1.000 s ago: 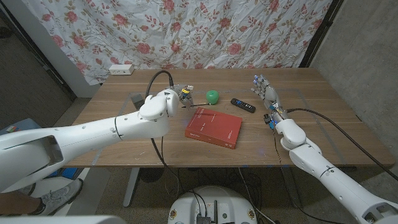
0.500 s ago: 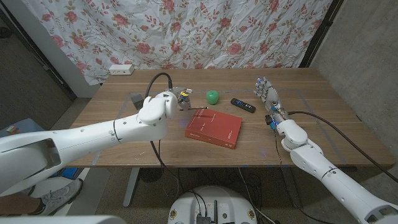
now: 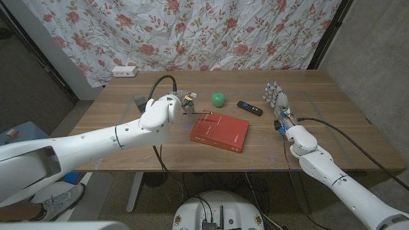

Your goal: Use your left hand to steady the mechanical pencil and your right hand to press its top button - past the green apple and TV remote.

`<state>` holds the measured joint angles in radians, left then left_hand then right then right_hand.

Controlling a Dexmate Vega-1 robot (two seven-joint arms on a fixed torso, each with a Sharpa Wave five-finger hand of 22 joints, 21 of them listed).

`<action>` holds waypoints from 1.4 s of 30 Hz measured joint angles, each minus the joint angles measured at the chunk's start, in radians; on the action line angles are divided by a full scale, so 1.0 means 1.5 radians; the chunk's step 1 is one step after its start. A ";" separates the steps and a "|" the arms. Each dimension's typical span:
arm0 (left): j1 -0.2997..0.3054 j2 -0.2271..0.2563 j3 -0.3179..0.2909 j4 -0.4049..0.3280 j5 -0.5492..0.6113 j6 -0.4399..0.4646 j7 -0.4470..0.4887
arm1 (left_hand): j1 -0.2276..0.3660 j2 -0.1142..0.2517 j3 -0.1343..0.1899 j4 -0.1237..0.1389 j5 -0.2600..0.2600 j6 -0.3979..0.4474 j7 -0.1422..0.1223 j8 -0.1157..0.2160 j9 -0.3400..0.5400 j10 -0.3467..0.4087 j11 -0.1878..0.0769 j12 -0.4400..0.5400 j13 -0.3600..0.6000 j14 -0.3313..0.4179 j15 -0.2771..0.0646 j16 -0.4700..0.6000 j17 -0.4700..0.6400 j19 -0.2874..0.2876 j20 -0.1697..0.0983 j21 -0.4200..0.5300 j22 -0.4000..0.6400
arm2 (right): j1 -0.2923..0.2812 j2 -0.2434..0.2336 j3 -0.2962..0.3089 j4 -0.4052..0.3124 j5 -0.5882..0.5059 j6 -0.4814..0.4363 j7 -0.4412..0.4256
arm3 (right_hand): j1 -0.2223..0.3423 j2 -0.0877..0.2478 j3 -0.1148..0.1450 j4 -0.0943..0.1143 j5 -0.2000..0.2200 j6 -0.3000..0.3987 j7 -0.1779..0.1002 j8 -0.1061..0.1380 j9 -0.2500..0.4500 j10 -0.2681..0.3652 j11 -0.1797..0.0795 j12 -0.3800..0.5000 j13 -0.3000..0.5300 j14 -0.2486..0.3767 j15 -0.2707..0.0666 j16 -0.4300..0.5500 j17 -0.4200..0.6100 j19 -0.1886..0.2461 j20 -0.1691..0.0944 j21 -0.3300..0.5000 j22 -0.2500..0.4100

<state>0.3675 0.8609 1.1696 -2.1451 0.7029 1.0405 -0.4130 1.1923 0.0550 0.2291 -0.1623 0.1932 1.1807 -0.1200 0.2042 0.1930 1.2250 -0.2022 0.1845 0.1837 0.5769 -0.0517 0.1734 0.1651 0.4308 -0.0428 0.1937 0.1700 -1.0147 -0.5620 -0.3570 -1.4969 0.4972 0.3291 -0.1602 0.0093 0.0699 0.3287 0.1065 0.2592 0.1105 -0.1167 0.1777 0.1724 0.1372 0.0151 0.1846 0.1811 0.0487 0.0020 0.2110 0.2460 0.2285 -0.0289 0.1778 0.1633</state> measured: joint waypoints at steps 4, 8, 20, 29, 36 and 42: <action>0.012 -0.008 -0.010 0.008 0.026 -0.011 -0.015 | 0.000 0.000 -0.003 -0.003 0.000 0.000 0.000 0.000 0.000 0.000 0.000 0.000 0.000 0.000 0.000 0.000 0.000 0.000 0.000 0.000 -0.002 | -0.003 0.000 0.001 -0.001 0.001 -0.001 -0.004 | 0.000 0.000 0.000 0.000 0.000 0.000 0.000 0.003 0.000 -0.001 0.003 0.000 0.000 0.000 0.000 0.000 0.000 0.003 0.003 0.000 0.000; 0.023 -0.016 -0.018 0.016 0.042 -0.016 -0.025 | 0.000 0.000 -0.003 -0.003 0.000 -0.002 -0.002 0.000 0.000 0.000 0.000 0.000 0.000 0.000 0.000 0.000 0.000 -0.004 -0.004 -0.004 -0.002 | -0.005 0.000 0.001 -0.002 0.001 -0.001 -0.005 | 0.000 0.000 -0.002 0.002 0.000 0.004 -0.004 0.003 0.000 -0.001 0.003 0.000 0.000 0.002 0.002 0.000 0.000 0.005 0.005 0.002 0.000; 0.060 -0.052 -0.042 0.042 0.129 -0.041 -0.075 | 0.000 0.000 -0.003 -0.003 0.000 -0.002 -0.002 0.005 0.003 0.000 0.000 0.001 0.000 0.000 0.000 0.000 0.000 -0.004 -0.004 -0.004 -0.002 | -0.011 0.001 0.001 -0.002 0.000 0.005 -0.009 | 0.000 0.000 -0.005 0.005 0.003 0.014 -0.002 0.003 0.000 -0.001 0.003 0.000 0.000 0.006 0.006 0.000 -0.001 0.011 0.004 0.002 0.000; 0.086 -0.075 -0.062 0.058 0.179 -0.055 -0.104 | 0.000 0.000 -0.006 -0.001 0.000 -0.006 -0.006 0.005 0.008 0.000 0.000 0.001 0.000 0.000 0.000 0.000 0.000 -0.006 -0.001 -0.004 -0.002 | -0.017 0.004 0.002 -0.004 -0.002 0.010 -0.014 | 0.000 0.000 -0.005 0.005 0.003 0.022 -0.002 0.007 0.000 -0.001 0.003 0.000 0.000 0.006 0.006 0.000 -0.003 0.011 0.004 0.002 0.000; 0.103 -0.088 -0.081 0.068 0.214 -0.071 -0.124 | 0.001 -0.001 -0.006 -0.001 0.000 -0.006 -0.006 0.005 0.008 0.000 0.000 0.001 0.000 0.000 0.000 0.000 0.000 -0.011 -0.002 -0.004 -0.002 | -0.020 0.006 0.002 -0.005 -0.002 0.012 -0.017 | 0.000 0.000 -0.005 0.010 0.003 0.022 -0.002 0.007 0.000 -0.001 0.003 0.000 0.000 0.006 0.006 0.000 -0.003 0.011 0.004 0.002 0.000; 0.118 -0.098 -0.097 0.075 0.228 -0.077 -0.136 | 0.001 -0.001 -0.008 0.000 0.000 -0.009 -0.008 0.005 0.008 0.000 0.000 0.000 0.000 0.000 0.000 0.000 0.000 -0.017 0.000 -0.004 -0.002 | -0.021 0.006 0.003 -0.005 -0.002 0.013 -0.019 | 0.000 0.000 -0.005 0.010 0.005 0.024 0.000 0.007 0.000 -0.001 0.003 0.000 0.000 0.006 0.006 0.000 -0.003 0.011 0.004 0.002 0.000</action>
<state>0.5438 0.7143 1.0236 -2.0329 1.0450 0.9248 -0.6175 1.1933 0.0540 0.2178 -0.1618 0.1931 1.1679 -0.1327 0.2118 0.2043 1.2251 -0.2023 0.1847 0.1842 0.5767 -0.0520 0.1734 0.1650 0.4056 -0.0429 0.1874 0.1676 -1.0462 -0.5523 -0.3529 -1.5042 0.4942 0.3482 -0.1887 0.0094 0.0700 0.3218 0.1217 0.2669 0.1465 -0.1163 0.1888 0.1725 0.1357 0.0197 0.1846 0.1813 0.0574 0.0108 0.2116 0.2415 0.2447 -0.0233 0.1813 0.1633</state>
